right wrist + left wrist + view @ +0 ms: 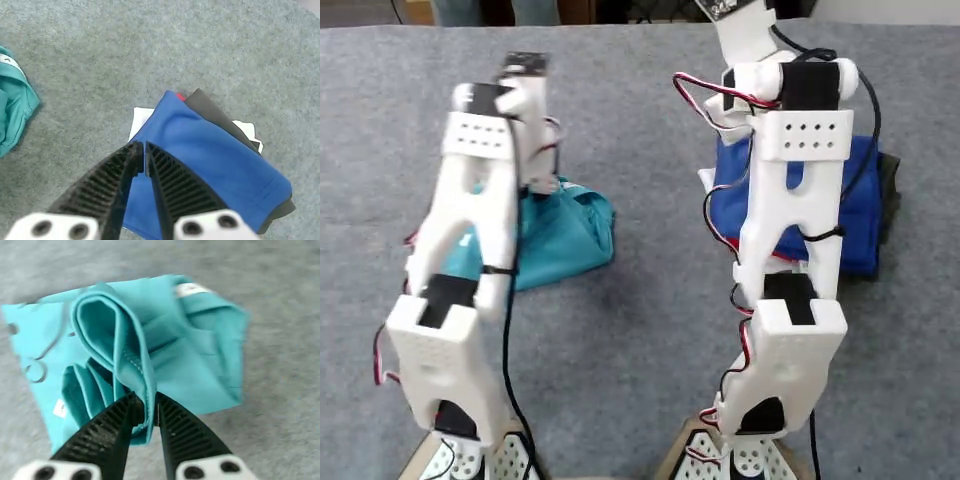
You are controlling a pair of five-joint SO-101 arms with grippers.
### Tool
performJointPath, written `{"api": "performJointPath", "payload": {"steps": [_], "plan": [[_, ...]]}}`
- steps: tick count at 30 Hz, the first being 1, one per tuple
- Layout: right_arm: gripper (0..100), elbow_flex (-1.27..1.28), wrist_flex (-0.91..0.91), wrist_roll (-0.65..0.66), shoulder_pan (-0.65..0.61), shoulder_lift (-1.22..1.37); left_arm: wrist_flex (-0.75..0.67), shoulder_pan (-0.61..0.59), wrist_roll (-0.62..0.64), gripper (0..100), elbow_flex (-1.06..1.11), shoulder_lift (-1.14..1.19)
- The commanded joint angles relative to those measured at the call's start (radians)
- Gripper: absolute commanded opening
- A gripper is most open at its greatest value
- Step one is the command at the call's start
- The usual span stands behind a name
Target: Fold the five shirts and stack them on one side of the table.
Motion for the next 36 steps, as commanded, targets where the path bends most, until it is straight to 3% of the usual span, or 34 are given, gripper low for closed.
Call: {"api": "performJointPath", "payload": {"steps": [1, 19, 24, 27, 31, 36], "plan": [[1.5, -0.042, -0.015, -0.003, 0.015, -0.062, -0.054, 0.061, 0.029, 3, -0.01, -0.011], [1.5, -0.038, -0.015, -0.003, 0.011, -0.062, -0.074, 0.134, 0.08, 4, -0.013, 0.084], [1.5, -0.038, -0.014, -0.003, 0.011, -0.062, -0.052, 0.104, 0.164, 26, -0.027, 0.064], [1.5, -0.035, -0.006, -0.008, 0.014, -0.062, -0.023, 0.038, 0.19, 29, -0.136, 0.014], [1.5, -0.021, -0.012, -0.009, -0.066, -0.061, 0.04, -0.142, 0.123, 28, -0.329, -0.064], [1.5, 0.084, -0.02, -0.015, -0.298, -0.007, 0.091, -0.437, 0.009, 7, -0.383, -0.115]]}}
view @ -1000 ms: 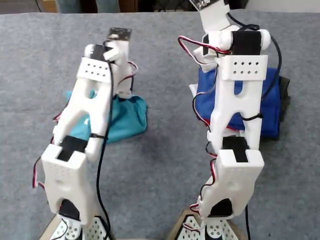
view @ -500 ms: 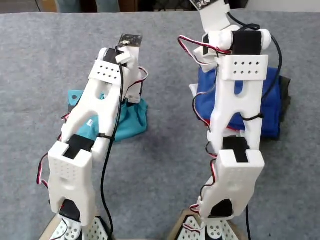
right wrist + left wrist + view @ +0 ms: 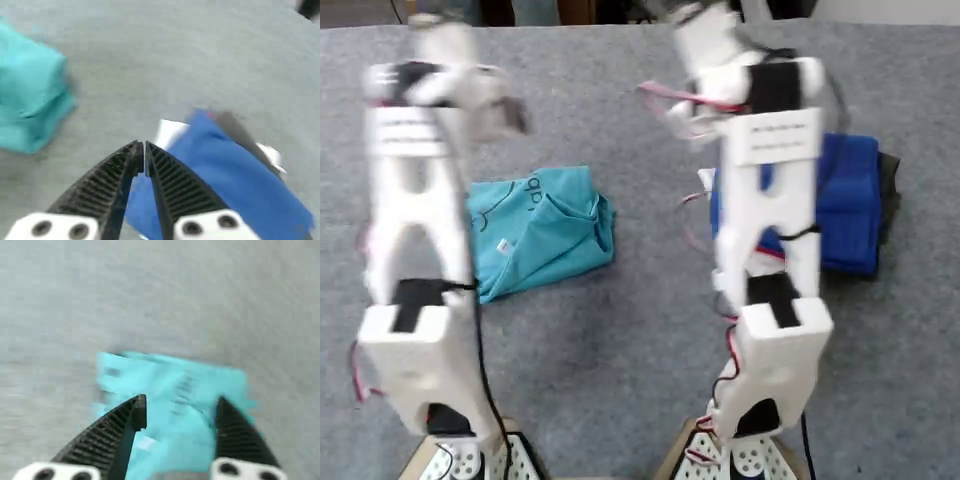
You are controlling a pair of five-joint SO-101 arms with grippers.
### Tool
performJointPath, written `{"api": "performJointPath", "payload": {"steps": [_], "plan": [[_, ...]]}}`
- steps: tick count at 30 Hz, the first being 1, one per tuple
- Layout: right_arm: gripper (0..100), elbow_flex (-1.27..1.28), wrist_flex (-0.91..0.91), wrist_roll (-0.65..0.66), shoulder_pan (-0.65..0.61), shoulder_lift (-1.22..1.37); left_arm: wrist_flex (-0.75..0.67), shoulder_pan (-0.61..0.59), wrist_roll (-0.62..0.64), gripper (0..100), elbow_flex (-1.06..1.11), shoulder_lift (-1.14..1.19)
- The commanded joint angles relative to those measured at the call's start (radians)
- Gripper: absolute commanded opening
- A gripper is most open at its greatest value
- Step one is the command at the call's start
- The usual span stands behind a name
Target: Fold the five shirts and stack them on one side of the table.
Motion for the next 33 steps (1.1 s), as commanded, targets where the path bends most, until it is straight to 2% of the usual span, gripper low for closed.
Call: {"api": "performJointPath", "payload": {"steps": [1, 3, 8, 14, 19, 27, 33], "plan": [[1.5, 0.062, -0.038, -0.031, -0.167, 0.019, 0.015, -0.225, -0.101, 2, -0.028, -0.068], [1.5, 0.084, -0.084, -0.08, -0.239, 0.085, 0.017, -0.34, -0.195, 5, 0.044, -0.069], [1.5, 0.036, -0.261, -0.127, -0.37, 0.274, 0.014, -0.598, -0.284, 3, 0.249, -0.063], [1.5, -0.119, -0.367, -0.127, -0.44, 0.509, -0.003, -0.751, -0.391, 3, 0.41, -0.066], [1.5, -0.317, -0.334, -0.129, -0.44, 0.657, -0.06, -0.816, -0.425, 3, 0.499, -0.068], [1.5, -0.579, -0.028, -0.127, -0.419, 0.754, -0.083, -0.817, -0.45, 3, 0.533, -0.066], [1.5, -0.565, 0.015, -0.129, -0.396, 0.734, -0.118, -0.802, -0.442, 3, 0.522, -0.069]]}}
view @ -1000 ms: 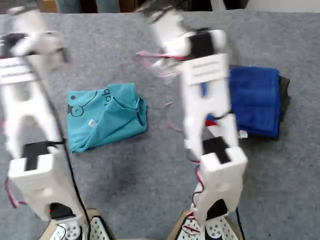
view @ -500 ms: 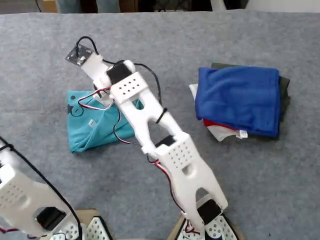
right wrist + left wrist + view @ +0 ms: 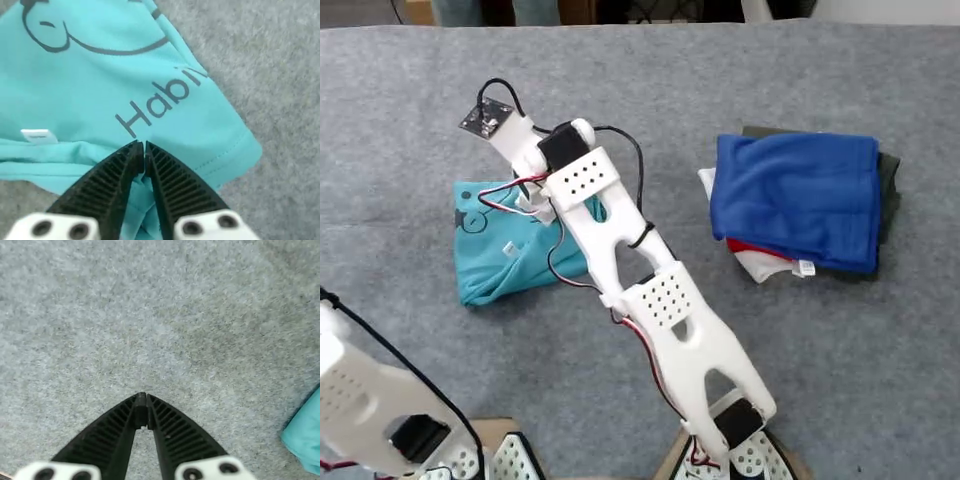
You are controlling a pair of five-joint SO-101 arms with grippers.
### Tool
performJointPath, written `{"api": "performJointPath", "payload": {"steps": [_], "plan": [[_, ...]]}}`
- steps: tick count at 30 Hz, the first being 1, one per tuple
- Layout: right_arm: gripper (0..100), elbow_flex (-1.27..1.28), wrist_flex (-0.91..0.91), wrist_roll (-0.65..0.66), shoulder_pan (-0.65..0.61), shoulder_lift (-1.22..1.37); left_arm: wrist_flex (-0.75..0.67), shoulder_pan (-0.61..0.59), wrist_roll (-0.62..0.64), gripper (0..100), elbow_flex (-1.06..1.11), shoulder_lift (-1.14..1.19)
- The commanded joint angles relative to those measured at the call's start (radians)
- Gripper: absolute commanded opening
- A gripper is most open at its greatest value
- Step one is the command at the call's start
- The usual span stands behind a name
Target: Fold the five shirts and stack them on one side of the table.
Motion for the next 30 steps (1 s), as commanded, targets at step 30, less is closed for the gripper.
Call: {"api": "performJointPath", "payload": {"steps": [30], "plan": [[1.5, 1.03, -0.172, -0.058, 0.029, -0.811, -0.023, 0.031, -0.003, 3, -0.084, -0.046]]}}
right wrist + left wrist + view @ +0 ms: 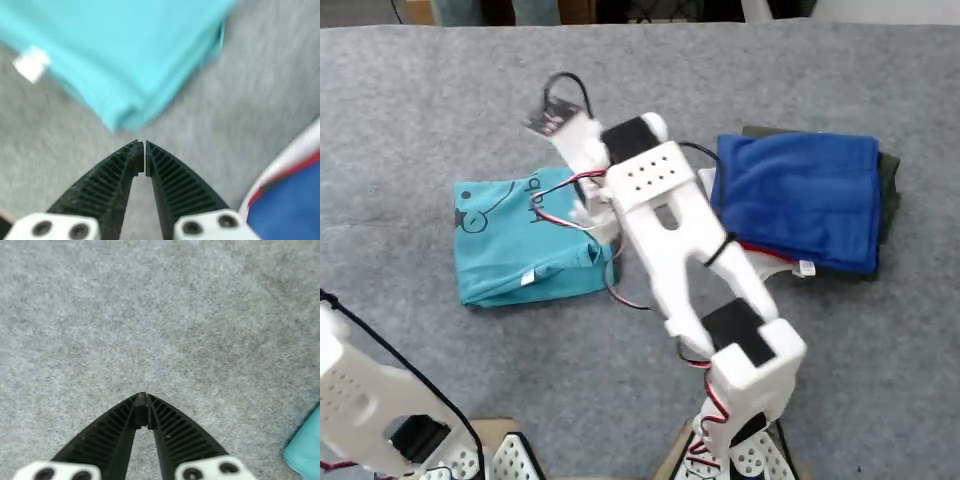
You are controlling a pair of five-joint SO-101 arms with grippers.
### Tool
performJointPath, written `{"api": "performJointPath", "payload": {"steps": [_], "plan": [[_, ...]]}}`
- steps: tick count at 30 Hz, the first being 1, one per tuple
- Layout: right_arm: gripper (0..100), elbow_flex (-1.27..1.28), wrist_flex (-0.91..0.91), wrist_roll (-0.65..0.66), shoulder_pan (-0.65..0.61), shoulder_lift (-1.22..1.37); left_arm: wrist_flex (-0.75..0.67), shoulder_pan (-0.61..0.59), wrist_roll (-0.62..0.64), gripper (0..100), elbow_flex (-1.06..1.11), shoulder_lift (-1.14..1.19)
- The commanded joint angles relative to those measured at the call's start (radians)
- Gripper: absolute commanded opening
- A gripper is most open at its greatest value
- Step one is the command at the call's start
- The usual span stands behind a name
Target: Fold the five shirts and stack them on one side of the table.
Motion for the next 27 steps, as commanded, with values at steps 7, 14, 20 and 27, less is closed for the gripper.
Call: {"api": "performJointPath", "payload": {"steps": [7, 14, 20, 27], "plan": [[1.5, -0.214, -0.003, -0.006, -0.051, 0.311, 0.058, 0.041, 0.0, 3, -0.039, -0.044], [1.4, -0.137, 0.137, -0.086, -0.02, 0.352, 0.058, 0.044, -0.002, 3, -0.039, -0.043], [1.4, 0.025, 0.087, -0.083, 0.057, 0.337, 0.058, 0.065, -0.002, 3, -0.039, -0.043], [1.4, -0.07, 0.135, -0.084, 0.072, 0.174, -0.015, 0.266, 0.002, 3, -0.03, -0.034]]}}
